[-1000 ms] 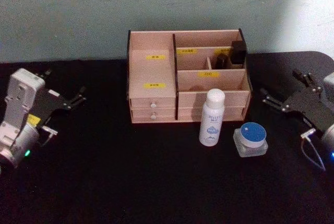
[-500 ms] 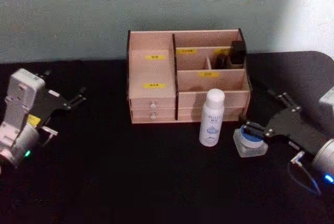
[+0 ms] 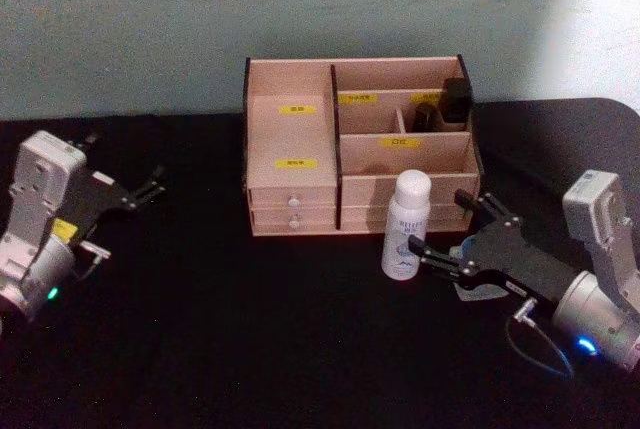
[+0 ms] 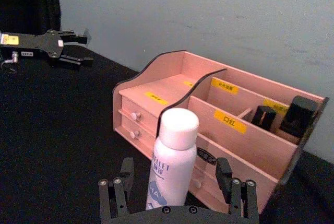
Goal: Pick up the facial cleanser and watermelon frost from the table and place them into the tiered storage box.
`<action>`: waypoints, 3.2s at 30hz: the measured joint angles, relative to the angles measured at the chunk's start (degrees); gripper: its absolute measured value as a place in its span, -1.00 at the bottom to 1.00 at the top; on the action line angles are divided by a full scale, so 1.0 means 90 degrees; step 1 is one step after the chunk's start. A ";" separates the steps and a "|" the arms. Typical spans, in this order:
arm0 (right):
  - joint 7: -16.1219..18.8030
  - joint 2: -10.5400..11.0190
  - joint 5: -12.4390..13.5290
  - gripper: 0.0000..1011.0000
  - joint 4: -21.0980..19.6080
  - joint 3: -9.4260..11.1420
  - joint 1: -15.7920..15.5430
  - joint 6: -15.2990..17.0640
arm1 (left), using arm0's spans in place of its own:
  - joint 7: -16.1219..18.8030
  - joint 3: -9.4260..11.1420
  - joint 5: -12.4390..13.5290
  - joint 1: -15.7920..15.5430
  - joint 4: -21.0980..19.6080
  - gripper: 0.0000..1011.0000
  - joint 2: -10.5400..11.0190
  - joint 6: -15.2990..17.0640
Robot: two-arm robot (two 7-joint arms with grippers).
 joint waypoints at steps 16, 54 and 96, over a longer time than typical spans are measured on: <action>0.0259 -0.0570 -0.0223 0.98 0.0698 -0.0081 0.0497 0.0208 | 0.0000 0.0000 0.0000 0.0000 0.0000 0.98 0.0000 0.0000; 0.0384 -0.0874 -0.0367 0.79 0.1047 -0.0016 0.0697 0.0378 | 0.0000 0.0000 0.0000 0.0000 0.0000 0.98 0.0000 0.0000; 0.0606 -0.0918 0.0000 0.18 0.0392 0.0440 0.0588 0.0662 | 0.0000 0.0000 0.0000 0.0000 0.0000 0.98 0.0000 0.0000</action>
